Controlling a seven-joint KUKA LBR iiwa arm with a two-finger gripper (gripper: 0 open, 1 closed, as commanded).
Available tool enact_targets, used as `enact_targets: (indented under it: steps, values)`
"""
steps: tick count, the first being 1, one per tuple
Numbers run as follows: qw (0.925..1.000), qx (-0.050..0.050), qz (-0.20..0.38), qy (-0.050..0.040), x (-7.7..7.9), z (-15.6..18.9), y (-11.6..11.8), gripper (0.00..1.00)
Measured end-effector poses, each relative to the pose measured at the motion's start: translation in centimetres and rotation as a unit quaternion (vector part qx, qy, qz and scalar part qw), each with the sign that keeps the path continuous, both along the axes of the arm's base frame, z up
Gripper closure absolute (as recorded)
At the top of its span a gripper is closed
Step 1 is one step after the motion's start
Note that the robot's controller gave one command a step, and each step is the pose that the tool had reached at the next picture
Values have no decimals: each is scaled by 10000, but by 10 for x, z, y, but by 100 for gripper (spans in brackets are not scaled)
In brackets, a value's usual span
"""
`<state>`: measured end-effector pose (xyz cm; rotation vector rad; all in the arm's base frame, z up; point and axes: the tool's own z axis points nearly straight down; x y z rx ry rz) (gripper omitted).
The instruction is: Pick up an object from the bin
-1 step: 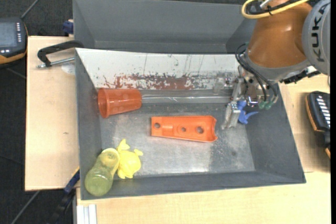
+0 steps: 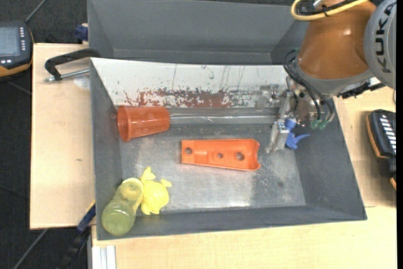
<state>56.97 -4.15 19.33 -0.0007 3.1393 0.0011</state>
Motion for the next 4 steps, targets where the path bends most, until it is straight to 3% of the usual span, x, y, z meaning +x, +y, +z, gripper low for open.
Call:
enact_targets:
  steps: [1,2,3,4]
  values:
    - [9999,0,142,-12,-13,-52,20,0]
    - [9917,1,1287,-8,9,-82,47,0]
    - [9880,3,1542,-26,15,-113,47,0]
    - [9424,-2,3345,-52,32,-121,95,100]
